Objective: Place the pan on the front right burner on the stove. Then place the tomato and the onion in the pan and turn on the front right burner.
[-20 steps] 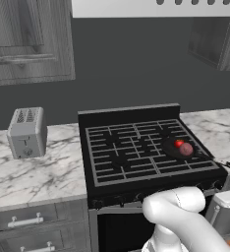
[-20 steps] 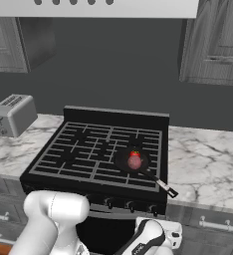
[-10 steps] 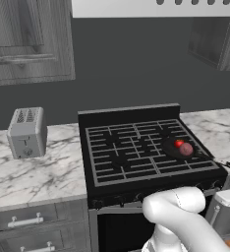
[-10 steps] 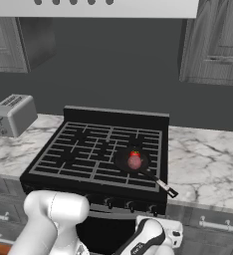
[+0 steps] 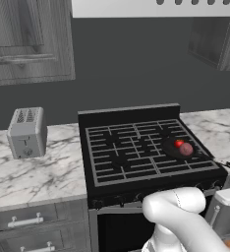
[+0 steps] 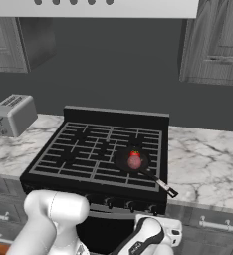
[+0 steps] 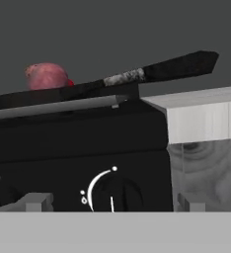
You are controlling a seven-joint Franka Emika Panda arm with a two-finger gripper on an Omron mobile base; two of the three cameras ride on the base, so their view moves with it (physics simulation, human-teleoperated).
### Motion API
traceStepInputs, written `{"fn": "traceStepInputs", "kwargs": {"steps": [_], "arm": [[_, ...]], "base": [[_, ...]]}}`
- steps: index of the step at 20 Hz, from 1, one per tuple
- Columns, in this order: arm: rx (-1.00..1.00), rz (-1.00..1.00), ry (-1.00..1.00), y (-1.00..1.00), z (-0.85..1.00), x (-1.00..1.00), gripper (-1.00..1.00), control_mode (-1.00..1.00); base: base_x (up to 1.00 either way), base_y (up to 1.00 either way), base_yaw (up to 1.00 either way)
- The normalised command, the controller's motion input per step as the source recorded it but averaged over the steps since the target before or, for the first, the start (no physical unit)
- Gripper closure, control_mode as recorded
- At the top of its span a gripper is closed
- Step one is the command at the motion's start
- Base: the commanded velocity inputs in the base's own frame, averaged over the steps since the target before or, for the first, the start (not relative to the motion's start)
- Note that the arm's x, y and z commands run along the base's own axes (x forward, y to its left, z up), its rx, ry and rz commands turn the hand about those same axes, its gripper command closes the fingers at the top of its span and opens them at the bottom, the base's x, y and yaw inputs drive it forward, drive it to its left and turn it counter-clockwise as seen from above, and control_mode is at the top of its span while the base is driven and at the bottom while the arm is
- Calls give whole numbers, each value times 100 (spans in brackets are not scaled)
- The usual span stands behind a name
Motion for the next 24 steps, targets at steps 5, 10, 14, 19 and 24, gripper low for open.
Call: {"fn": "traceStepInputs", "kwargs": {"steps": [5, 10, 14, 19, 24], "arm": [[0, 0, 0, 11, 0, 1, -100, -100], [0, 0, 0, 0, 0, 21, -100, -100], [0, 0, 0, 0, -2, 11, -100, -100], [0, 0, 1, 0, 0, 0, -100, -100], [0, 0, 0, 0, -18, 8, -100, -100]], "base": [[0, 0, 0], [0, 0, 0], [0, 0, 0], [0, 0, 0], [0, 0, 0]]}}
